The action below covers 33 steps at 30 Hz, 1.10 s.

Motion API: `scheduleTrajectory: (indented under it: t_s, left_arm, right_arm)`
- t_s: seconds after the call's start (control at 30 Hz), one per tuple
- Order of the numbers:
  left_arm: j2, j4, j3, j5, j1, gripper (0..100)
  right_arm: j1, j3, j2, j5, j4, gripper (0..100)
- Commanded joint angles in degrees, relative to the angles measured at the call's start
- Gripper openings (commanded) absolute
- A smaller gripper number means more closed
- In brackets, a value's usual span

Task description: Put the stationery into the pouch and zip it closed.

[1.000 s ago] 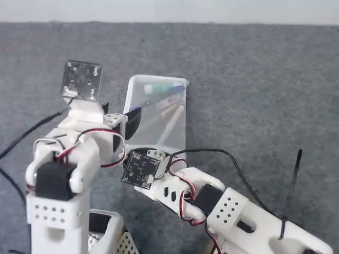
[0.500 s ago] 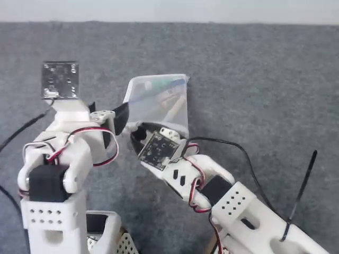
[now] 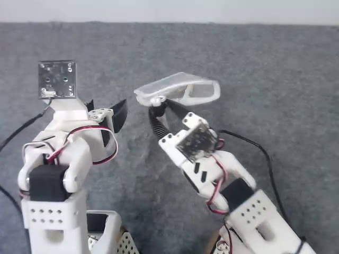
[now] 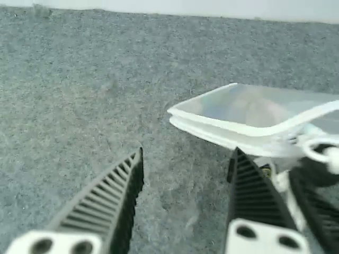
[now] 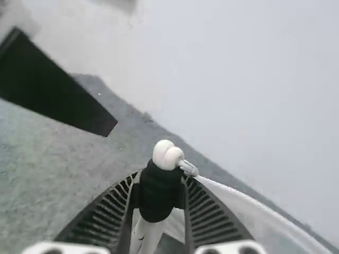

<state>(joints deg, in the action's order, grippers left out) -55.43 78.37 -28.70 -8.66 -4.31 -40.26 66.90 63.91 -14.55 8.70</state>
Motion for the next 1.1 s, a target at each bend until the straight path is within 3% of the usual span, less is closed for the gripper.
scheduleTrajectory:
  t_s: [0.0,0.33,0.53,0.93,1.07]
  left_arm:
    - [-1.6,-1.6,0.4,-0.8,0.1,24]
    - [-7.0,-1.8,-1.5,-0.9,0.1,24]
    - [-16.4,-9.6,-10.4,-0.9,0.7,24]
    - [-29.3,-8.5,-17.3,6.5,13.9,26]
    - [-31.2,-8.8,-20.0,9.0,17.2,29]
  right_arm:
    - [1.5,-1.1,7.5,0.7,2.0,0.6]
    - [4.7,-1.0,13.9,0.4,6.5,0.6]
    - [4.4,1.8,19.0,0.4,6.0,0.6]
    - [4.7,2.1,22.6,0.2,6.5,0.6]
    - [4.5,1.8,22.7,-3.4,8.7,0.6]
